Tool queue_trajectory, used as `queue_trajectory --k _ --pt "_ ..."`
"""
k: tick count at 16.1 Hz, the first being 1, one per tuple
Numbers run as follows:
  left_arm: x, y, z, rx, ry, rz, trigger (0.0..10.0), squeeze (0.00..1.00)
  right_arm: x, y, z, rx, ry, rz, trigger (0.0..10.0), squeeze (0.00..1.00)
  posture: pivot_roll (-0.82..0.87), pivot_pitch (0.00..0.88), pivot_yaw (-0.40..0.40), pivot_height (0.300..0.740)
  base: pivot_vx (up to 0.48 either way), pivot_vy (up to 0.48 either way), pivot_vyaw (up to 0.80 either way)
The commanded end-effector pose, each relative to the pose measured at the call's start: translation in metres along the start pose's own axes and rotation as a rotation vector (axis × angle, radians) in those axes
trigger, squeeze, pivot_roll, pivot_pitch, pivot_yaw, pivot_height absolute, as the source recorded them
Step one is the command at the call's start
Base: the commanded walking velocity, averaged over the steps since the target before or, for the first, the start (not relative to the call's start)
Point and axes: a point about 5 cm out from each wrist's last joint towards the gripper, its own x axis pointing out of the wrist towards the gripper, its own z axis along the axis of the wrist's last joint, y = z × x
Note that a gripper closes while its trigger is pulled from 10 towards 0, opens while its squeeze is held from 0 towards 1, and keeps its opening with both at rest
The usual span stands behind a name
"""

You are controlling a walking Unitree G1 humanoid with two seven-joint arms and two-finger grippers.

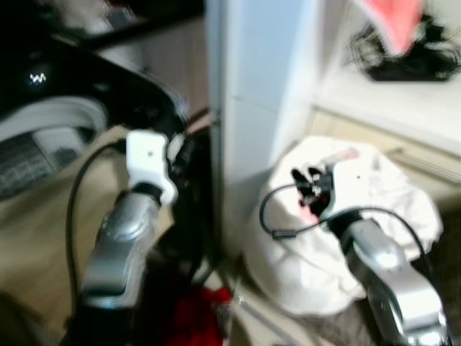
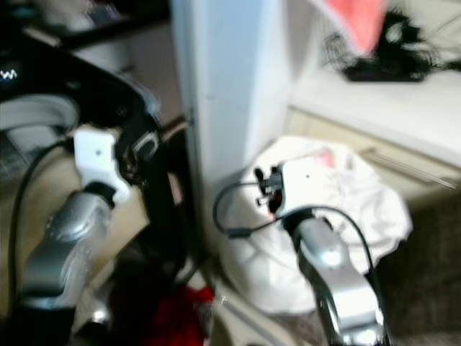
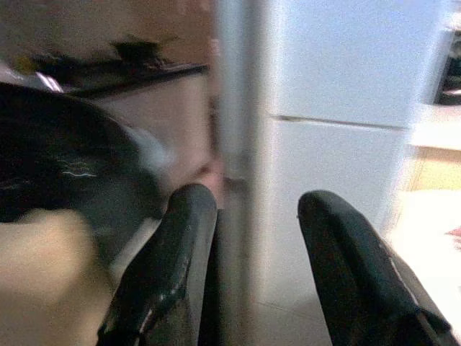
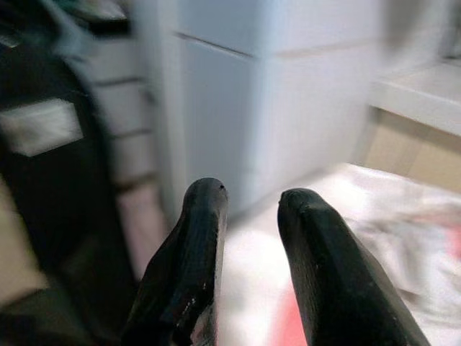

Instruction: Clothes washing

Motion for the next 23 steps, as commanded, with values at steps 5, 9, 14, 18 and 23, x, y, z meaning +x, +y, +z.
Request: queue_trajectory --k 5,9,14,18,23 --pt "-0.004 0.005 0.002 0.008 0.003 0.023 10.0 0.12 0.003 0.000 0.007 -0.005 -0.028 0.002 10.0 0.00 -0.15 0.000 -0.001 0.740 0.354 0.000 0.00" --pt "-0.007 0.003 0.001 0.043 0.006 -0.017 10.0 0.00 0.005 -0.028 -0.004 0.028 0.065 -0.147 10.0 1.00 -0.15 0.000 -0.003 0.740 0.086 0.000 0.00" --pt "-0.014 -0.002 -0.006 0.116 0.067 -0.130 10.0 0.00 0.015 -0.081 -0.020 0.071 0.188 -0.314 10.0 1.00 -0.13 0.000 0.010 0.740 0.000 0.000 0.00" --pt "-0.018 -0.012 -0.015 0.224 0.143 -0.294 10.0 0.00 0.030 -0.113 -0.035 0.088 0.296 -0.358 10.0 1.00 -0.11 0.003 0.026 0.740 0.000 0.000 0.00" --pt "-0.029 -0.013 -0.010 0.198 0.192 -0.456 10.0 0.00 0.039 -0.140 -0.059 0.150 0.388 -0.427 10.0 1.00 -0.07 0.028 0.031 0.740 0.000 0.000 0.00"
